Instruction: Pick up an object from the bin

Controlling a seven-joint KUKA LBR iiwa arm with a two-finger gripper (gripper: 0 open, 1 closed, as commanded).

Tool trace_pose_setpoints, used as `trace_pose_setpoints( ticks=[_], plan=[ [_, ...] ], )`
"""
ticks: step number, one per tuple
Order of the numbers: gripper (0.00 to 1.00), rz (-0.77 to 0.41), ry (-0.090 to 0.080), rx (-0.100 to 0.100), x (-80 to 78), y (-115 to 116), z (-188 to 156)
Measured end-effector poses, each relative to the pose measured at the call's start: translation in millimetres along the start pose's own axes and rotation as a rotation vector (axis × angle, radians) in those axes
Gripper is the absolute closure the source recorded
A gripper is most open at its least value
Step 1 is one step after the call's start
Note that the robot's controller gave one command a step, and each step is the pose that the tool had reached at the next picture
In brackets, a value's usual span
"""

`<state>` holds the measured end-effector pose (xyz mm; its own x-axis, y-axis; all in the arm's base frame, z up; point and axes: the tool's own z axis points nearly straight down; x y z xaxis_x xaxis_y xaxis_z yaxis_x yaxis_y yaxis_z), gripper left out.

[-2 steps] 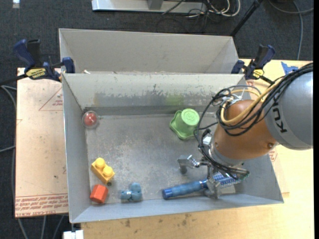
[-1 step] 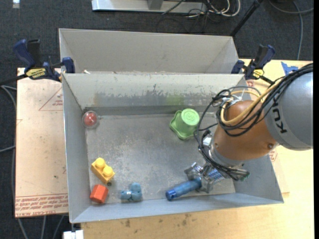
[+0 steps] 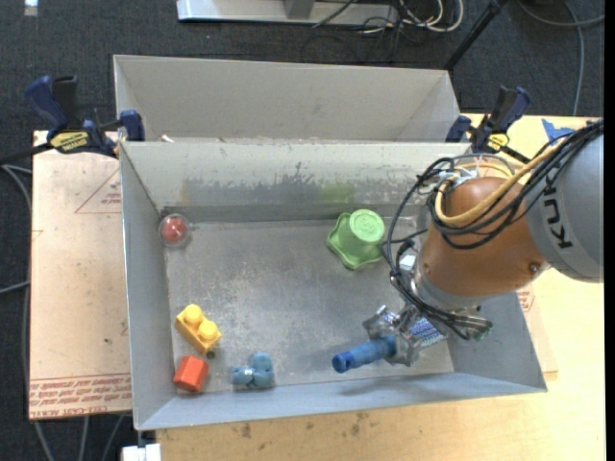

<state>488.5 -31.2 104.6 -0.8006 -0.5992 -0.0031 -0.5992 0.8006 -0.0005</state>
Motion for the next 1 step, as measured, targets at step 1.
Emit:
trace_pose_setpoints(
  ticks=[1],
  plan=[
    [1.00,0.003,-0.003,0.003,-1.7,-0.5,-57.8]
  ],
)
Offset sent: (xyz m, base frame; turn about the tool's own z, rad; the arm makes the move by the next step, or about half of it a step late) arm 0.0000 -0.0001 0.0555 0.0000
